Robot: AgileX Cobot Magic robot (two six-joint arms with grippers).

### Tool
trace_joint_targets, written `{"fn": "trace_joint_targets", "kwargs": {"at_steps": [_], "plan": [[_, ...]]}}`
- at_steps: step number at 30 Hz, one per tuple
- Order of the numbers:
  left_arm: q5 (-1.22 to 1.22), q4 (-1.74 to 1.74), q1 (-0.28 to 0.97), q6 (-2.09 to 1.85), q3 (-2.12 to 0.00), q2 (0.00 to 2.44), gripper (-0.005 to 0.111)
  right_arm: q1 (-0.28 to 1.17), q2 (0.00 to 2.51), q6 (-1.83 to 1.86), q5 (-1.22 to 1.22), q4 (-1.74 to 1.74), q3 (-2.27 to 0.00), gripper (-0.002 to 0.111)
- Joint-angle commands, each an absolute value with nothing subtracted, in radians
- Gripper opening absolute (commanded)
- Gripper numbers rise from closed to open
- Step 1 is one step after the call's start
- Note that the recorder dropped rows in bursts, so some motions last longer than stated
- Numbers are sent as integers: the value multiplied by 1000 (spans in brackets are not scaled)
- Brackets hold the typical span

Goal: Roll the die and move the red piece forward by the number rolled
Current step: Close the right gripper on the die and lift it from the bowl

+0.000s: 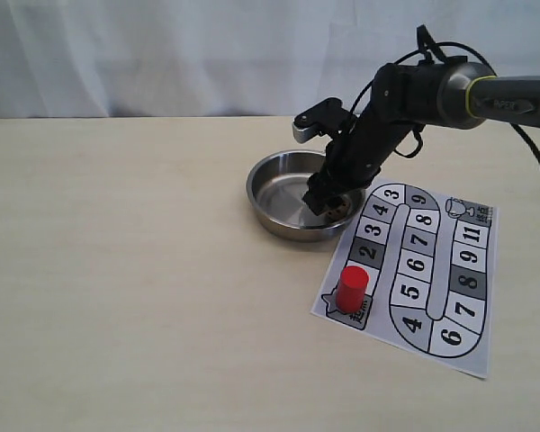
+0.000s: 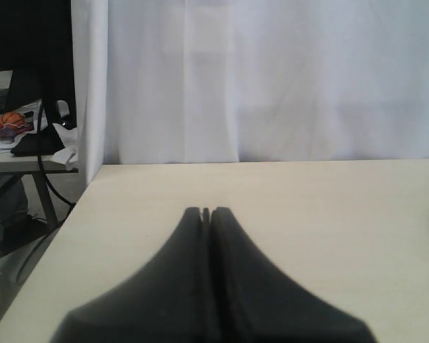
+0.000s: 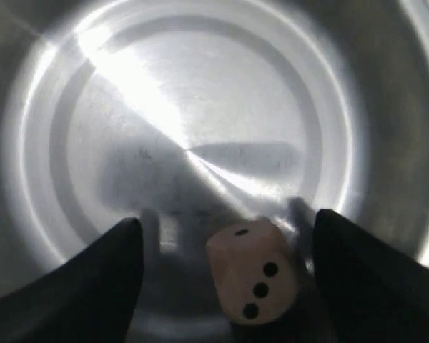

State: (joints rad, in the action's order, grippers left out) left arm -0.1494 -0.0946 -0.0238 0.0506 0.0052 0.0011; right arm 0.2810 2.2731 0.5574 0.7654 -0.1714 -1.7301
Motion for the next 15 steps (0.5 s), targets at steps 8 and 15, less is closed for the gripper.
{"fn": "trace_joint_targets", "kwargs": {"at_steps": [8, 15], "plan": [[-143, -93, -24, 53, 0, 0, 0, 281, 2270, 561, 760, -171, -1733, 65], [-142, -93, -24, 53, 0, 0, 0, 281, 2289, 558, 762, -171, -1731, 65]]}}
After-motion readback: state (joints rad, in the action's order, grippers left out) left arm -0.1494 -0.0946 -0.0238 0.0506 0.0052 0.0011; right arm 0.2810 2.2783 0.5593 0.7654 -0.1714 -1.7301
